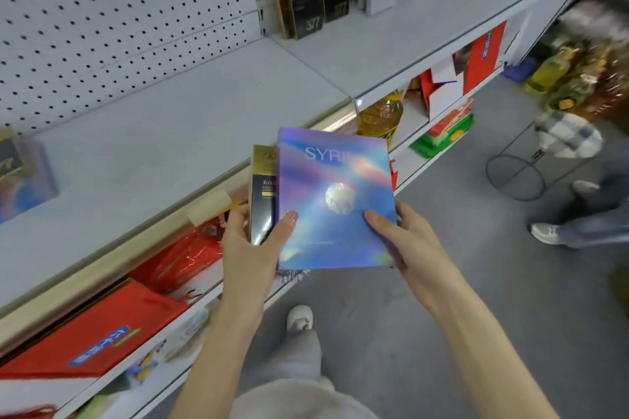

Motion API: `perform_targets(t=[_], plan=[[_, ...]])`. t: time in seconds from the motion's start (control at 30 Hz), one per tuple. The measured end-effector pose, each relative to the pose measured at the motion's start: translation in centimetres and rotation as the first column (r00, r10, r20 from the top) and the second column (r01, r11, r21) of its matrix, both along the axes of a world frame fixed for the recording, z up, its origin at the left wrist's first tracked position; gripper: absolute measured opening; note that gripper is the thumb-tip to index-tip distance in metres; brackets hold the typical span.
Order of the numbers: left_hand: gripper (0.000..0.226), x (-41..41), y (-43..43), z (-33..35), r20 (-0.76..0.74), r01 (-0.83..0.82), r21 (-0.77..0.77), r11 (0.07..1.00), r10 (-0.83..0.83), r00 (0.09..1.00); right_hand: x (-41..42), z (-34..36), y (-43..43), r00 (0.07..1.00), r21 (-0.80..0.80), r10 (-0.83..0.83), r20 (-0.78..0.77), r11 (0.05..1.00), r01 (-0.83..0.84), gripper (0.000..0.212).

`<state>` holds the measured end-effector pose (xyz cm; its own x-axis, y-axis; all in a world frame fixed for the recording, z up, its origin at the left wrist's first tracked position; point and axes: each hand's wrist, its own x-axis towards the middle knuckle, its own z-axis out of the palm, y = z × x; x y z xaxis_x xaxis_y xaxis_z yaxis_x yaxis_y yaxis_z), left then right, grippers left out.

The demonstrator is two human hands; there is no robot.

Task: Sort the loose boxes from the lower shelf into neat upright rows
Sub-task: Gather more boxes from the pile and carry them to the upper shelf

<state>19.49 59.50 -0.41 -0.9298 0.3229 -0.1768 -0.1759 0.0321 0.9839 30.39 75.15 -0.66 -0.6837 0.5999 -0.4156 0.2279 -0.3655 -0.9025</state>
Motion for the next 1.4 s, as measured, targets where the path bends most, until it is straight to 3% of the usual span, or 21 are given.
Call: perform_targets(t=[0.13,0.3,0.47,0.53,0.6,0.73,0.93,1.1,1.27,1.4], plan=[[0.018,-2.4,6.2,-0.1,-0.031,-0.007,0.016,1.000,0.007,0.999,-1.6,0.3,5.8,0.999,0.052,-0.036,0.014,0.998,0.035,0.033],[0.025,-7.5,15.4,-0.2,-0.050,-0.013,0.057,0.998,0.016,0.999,-5.9,0.3,14.8,0.997,0.042,-0.076,-0.028,0.996,0.077,0.038],[0.024,-13.1,24.0,-0.2,-0.056,-0.125,0.058,0.990,0.128,0.990,-11.2,0.9,24.0,0.997,-0.023,0.003,-0.075,1.000,-0.005,0.067],[0.016,-15.0,26.6,-0.3,-0.067,-0.144,0.049,0.988,0.147,0.987,-13.2,0.9,27.5,0.997,-0.003,-0.002,-0.083,1.000,0.001,0.060],[0.024,-16.6,28.8,-0.3,-0.095,-0.170,0.021,0.985,0.171,0.981,-14.9,0.8,30.3,0.994,-0.010,-0.017,-0.104,1.000,0.016,0.051],[0.018,-19.2,32.1,-0.4,-0.047,-0.246,0.018,0.969,0.246,0.968,-17.5,1.1,34.4,0.986,-0.087,0.040,-0.160,0.995,-0.055,0.059],[0.009,-23.3,37.4,-1.7,0.021,-0.331,0.067,0.941,0.331,0.943,-22.3,0.5,41.5,0.979,-0.005,0.159,-0.124,0.987,-0.161,0.035],[0.010,-27.5,41.0,-2.7,0.035,-0.378,0.073,0.923,0.377,0.926,-26.1,0.3,47.2,0.949,-0.034,0.292,-0.117,0.954,-0.298,0.040],[0.029,-30.3,43.0,-3.5,0.029,-0.423,0.070,0.903,0.422,0.906,-30.2,-0.4,51.0,0.935,-0.063,0.334,-0.119,0.937,-0.343,0.038],[0.016,-32.2,43.1,-4.0,-0.044,-0.448,0.014,0.894,0.449,0.893,-33.1,-0.5,51.4,0.922,-0.104,0.357,-0.149,0.922,-0.374,0.039]])
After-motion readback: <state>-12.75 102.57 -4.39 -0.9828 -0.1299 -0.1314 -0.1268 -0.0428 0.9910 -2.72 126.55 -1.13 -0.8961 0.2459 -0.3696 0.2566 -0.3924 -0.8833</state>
